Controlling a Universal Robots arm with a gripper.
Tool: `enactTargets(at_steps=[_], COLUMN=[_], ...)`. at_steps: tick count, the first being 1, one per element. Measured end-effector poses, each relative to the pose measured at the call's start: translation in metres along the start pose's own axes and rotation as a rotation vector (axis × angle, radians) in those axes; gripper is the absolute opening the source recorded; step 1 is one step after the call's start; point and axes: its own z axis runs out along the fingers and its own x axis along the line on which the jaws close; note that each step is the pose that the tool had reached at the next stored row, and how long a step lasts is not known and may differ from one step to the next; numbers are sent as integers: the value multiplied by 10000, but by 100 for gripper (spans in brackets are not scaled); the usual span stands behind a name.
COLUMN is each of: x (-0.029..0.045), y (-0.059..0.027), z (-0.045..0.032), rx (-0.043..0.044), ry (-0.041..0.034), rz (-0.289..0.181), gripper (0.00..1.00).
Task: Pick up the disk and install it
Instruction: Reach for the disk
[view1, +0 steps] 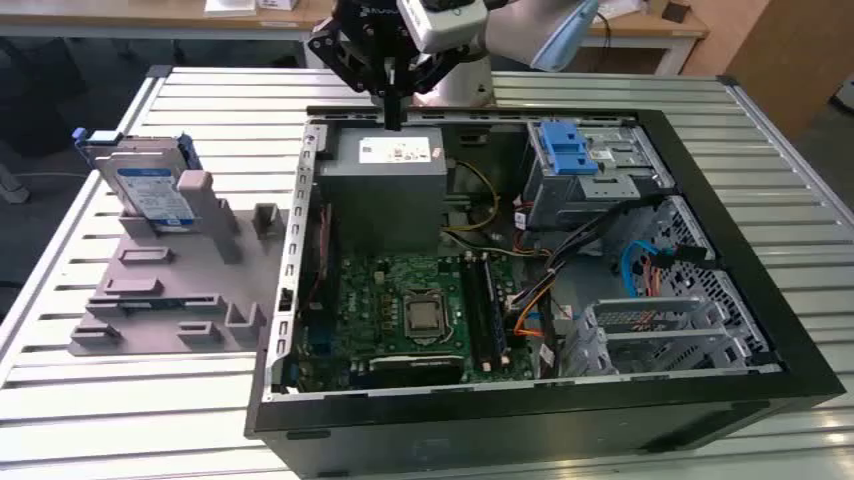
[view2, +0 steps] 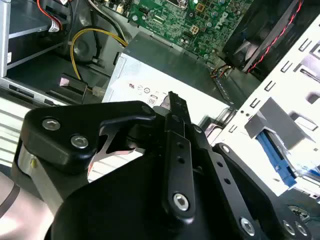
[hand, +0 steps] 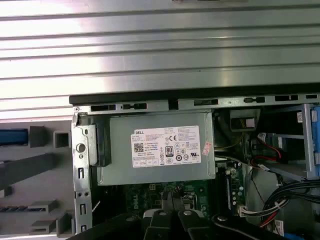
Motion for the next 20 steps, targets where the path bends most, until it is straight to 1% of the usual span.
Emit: enactTargets(at_steps=[5,11,17,20], x=[1,29,82,128], y=[0,-2,-6,-10], z=[0,-1,-2,-2], rx=[0,0,1,0], ry=[0,-1,0,-1], rz=[0,0,0,1], gripper=[11,11,11,11])
